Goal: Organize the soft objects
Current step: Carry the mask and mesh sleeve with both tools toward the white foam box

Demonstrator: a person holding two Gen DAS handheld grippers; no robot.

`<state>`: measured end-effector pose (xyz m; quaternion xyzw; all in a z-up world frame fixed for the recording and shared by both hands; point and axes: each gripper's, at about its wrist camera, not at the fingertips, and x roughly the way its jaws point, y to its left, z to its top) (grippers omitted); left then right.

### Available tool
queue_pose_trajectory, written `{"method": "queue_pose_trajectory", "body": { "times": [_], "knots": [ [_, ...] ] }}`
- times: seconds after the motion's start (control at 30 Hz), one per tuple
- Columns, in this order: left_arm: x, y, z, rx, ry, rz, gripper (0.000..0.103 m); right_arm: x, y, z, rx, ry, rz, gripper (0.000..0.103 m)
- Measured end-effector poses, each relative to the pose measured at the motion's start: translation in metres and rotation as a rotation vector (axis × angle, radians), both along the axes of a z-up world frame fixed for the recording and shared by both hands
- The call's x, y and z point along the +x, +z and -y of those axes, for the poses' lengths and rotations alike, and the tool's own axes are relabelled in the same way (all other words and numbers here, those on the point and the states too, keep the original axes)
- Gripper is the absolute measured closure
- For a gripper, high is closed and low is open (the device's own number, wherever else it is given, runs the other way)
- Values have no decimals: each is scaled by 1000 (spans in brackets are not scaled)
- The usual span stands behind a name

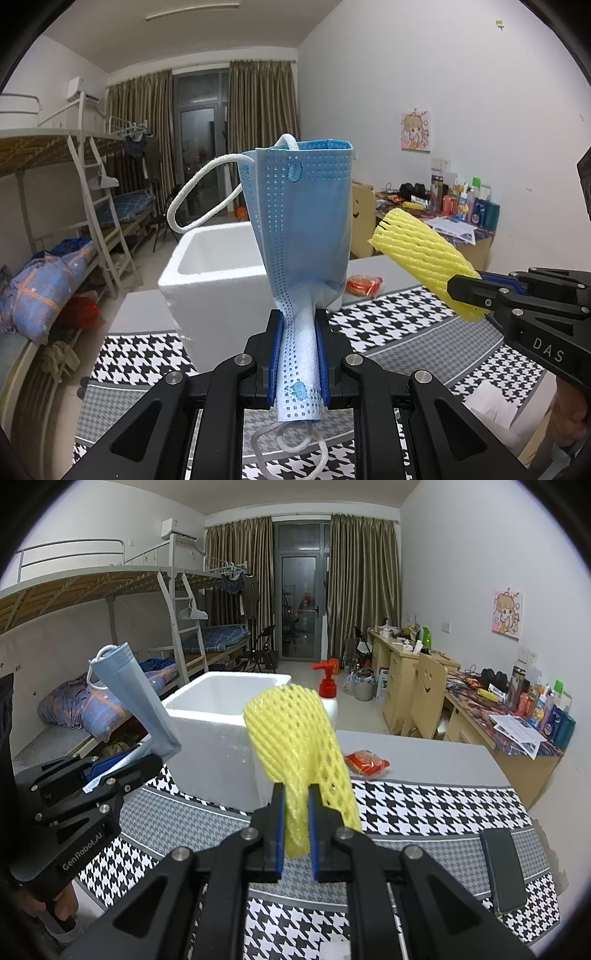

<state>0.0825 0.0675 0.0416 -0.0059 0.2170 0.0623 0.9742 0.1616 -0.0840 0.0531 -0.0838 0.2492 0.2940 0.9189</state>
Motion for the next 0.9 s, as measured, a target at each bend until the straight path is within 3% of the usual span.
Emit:
{"method": "queue_pose_trajectory", "body": {
  "times": [0.9],
  "knots": [
    [10, 28, -17, 56, 77, 78, 85, 4, 21, -26, 4, 41, 34, 89]
  ]
}}
